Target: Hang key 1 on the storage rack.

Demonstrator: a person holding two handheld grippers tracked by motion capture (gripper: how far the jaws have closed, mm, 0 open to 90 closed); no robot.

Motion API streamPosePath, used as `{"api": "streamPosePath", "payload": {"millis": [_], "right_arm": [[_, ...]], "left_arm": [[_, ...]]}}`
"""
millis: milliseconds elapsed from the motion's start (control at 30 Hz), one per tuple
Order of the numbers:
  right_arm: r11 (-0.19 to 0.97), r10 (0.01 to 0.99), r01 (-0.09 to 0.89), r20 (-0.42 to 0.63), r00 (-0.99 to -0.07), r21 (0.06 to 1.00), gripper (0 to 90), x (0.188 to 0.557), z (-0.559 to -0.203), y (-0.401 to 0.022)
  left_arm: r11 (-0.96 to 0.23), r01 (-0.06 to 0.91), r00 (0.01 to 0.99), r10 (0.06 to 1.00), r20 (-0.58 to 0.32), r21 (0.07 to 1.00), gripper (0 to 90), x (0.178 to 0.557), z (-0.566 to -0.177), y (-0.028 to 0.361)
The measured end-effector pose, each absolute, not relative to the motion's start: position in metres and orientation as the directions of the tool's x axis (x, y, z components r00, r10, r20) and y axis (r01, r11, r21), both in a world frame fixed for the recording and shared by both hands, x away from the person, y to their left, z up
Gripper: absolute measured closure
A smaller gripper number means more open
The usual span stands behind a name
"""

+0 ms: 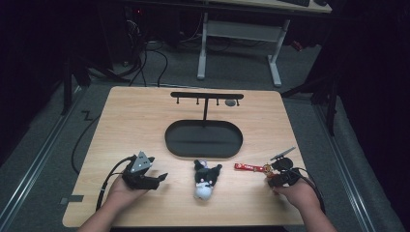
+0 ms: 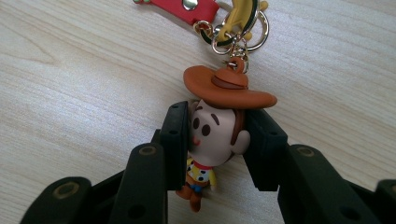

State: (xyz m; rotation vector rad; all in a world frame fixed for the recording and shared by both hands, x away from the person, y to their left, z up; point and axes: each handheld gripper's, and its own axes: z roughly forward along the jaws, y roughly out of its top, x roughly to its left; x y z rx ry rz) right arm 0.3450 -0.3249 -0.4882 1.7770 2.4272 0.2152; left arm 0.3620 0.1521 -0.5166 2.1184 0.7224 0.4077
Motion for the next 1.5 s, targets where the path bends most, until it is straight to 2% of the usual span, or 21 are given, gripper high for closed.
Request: {"api": "streamPosePath", "payload": {"millis": [467, 767, 1133, 1500], "right_arm": [[0.295, 0.955, 0.939, -0.012, -0.297, 0.175, 65.0, 0.347, -0.488, -0.324], [0.337, 0.941, 0.932, -0.021, -0.337, 0.132, 65.0, 0.353, -0.484, -0.321], [0.400, 0.917, 0.911, -0.037, -0.398, 0.101, 65.2, 0.356, -0.442, -0.311], [0.422, 0.906, 0.898, -0.025, -0.423, 0.125, 66.9, 0.357, -0.402, -0.302]], "left_arm": [[-0.481, 0.354, 0.788, 0.615, 0.020, 0.802, 23.9, 0.360, -0.517, 0.153], [-0.496, 0.353, 0.795, 0.607, 0.025, 0.793, 24.7, 0.360, -0.519, 0.152], [-0.491, 0.349, 0.797, 0.603, 0.023, 0.798, 25.3, 0.360, -0.519, 0.151], [-0.493, 0.347, 0.800, 0.599, 0.022, 0.798, 25.7, 0.360, -0.519, 0.152]]}}
